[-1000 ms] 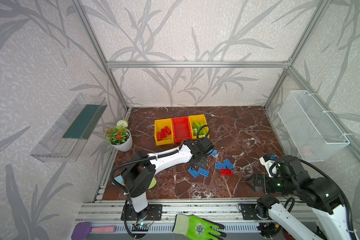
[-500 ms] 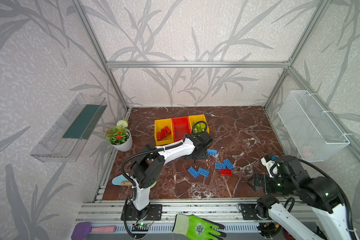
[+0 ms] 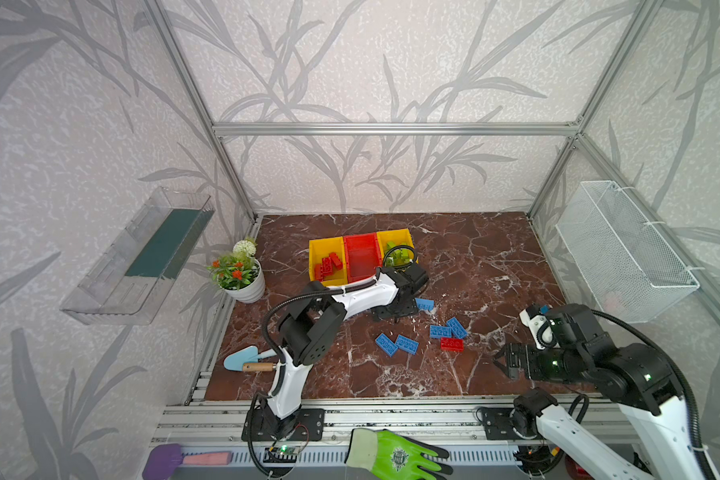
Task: Sort the legos into containers by color
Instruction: 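Grasp the red brick with the left gripper and lift it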
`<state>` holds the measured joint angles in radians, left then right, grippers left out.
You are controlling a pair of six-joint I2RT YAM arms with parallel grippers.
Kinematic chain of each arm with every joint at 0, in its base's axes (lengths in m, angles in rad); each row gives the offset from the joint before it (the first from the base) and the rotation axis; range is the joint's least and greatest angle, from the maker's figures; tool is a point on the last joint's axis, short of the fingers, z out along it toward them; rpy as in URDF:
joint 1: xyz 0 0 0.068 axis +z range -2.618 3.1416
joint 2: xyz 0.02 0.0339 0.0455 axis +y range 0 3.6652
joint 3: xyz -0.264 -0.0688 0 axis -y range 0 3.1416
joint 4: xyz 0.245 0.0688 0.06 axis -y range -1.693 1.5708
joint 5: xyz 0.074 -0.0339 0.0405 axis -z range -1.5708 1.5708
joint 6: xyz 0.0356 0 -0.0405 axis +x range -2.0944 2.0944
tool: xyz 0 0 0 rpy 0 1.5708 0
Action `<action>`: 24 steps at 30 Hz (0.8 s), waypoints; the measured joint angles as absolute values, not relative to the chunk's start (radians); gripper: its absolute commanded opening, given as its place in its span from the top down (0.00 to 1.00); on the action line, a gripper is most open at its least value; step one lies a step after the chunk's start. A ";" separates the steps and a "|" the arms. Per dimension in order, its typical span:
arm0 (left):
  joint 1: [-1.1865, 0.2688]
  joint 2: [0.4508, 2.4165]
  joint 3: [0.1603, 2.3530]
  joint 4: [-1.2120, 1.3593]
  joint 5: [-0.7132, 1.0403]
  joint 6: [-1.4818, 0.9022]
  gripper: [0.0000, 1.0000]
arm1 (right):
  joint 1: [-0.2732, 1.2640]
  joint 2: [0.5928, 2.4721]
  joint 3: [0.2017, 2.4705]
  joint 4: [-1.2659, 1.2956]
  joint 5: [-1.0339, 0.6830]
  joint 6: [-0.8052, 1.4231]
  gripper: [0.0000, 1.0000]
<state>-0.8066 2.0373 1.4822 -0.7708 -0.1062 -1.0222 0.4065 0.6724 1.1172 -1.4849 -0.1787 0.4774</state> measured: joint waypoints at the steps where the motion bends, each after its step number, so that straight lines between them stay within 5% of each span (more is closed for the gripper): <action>1: -0.801 2.040 1.482 -0.772 -0.107 -1.025 0.09 | 0.406 0.678 1.118 -1.484 -0.176 0.474 0.01; 11: -0.763 2.060 1.482 -0.773 -0.108 -1.028 0.36 | 0.406 0.715 1.132 -1.469 -0.164 0.455 0.01; 15: -0.764 2.061 1.482 -0.773 -0.112 -1.025 0.39 | 0.406 0.715 1.132 -1.469 -0.158 0.455 0.01; 21: -0.764 2.049 1.463 -0.762 -0.115 -1.024 0.80 | 0.406 0.712 1.132 -1.468 -0.159 0.460 0.01; 24: -0.764 2.025 1.443 -0.793 -0.128 -1.019 0.87 | 0.406 0.714 1.132 -1.468 -0.160 0.460 0.01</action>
<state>-0.7639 2.0254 1.4429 -0.7929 -0.1276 -1.0195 0.4065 0.7136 1.1324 -1.4677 -0.1596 0.4603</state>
